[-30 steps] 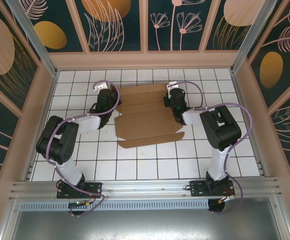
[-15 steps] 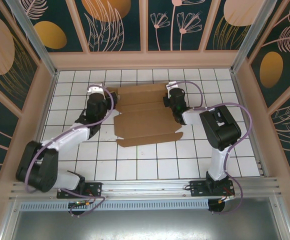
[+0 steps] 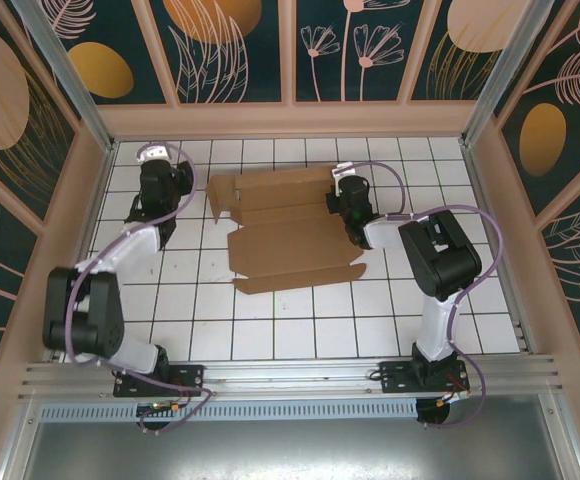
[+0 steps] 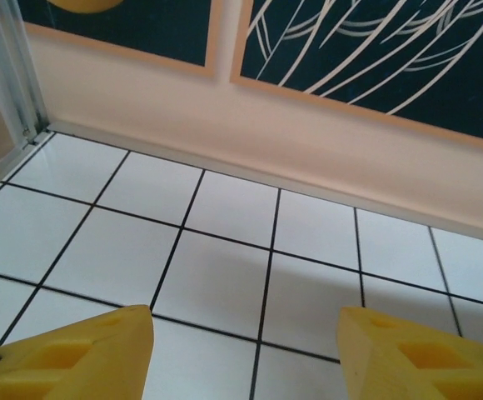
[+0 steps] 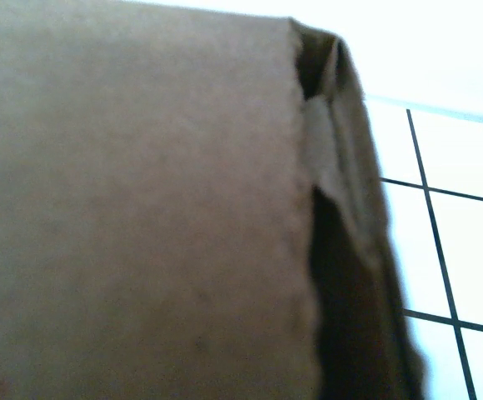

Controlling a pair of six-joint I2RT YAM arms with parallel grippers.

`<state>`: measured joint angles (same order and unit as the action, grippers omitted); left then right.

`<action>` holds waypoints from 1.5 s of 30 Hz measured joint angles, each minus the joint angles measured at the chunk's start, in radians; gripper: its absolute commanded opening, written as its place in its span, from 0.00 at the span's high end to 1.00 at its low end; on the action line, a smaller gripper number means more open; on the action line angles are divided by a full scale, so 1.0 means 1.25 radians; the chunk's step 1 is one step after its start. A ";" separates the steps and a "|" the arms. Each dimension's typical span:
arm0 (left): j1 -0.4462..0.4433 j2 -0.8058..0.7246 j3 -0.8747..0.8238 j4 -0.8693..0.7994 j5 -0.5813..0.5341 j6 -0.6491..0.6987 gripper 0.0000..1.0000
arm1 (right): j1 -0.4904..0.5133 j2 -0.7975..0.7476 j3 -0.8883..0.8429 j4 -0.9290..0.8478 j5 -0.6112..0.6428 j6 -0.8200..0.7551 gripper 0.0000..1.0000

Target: Fold the paper box

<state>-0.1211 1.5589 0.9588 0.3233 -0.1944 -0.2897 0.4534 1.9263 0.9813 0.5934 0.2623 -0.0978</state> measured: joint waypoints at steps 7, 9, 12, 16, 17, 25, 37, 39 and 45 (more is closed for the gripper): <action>0.013 0.135 0.087 -0.042 0.168 0.127 0.44 | 0.000 0.004 0.010 -0.008 -0.001 0.000 1.00; 0.013 0.136 0.077 -0.047 0.224 0.167 0.45 | 0.000 0.005 0.012 -0.009 -0.001 0.000 1.00; 0.015 0.128 0.051 -0.045 0.285 0.205 0.46 | 0.000 0.006 0.016 -0.015 -0.001 0.000 1.00; 0.015 0.103 0.010 -0.042 0.352 0.221 0.46 | 0.000 0.007 0.019 -0.018 -0.001 0.000 1.00; 0.016 0.093 -0.001 -0.040 0.366 0.221 0.46 | 0.000 0.007 0.020 -0.020 -0.001 0.000 1.00; 0.016 0.051 -0.072 0.003 0.462 0.180 0.48 | 0.000 0.009 0.022 -0.021 -0.002 -0.001 1.00; 0.013 -0.068 -0.129 -0.008 0.258 0.149 0.47 | 0.000 0.010 0.025 -0.021 -0.004 -0.004 1.00; 0.013 -0.073 -0.132 -0.021 0.244 0.171 0.47 | 0.001 0.010 0.025 -0.021 -0.004 -0.004 1.00; 0.013 -0.073 -0.152 -0.053 0.261 0.258 0.48 | 0.001 0.012 0.028 -0.023 -0.007 -0.004 0.97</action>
<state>-0.1047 1.4677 0.7685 0.2565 0.1318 0.0334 0.4541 1.9408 1.0161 0.5648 0.2535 -0.1024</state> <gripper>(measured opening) 0.521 0.101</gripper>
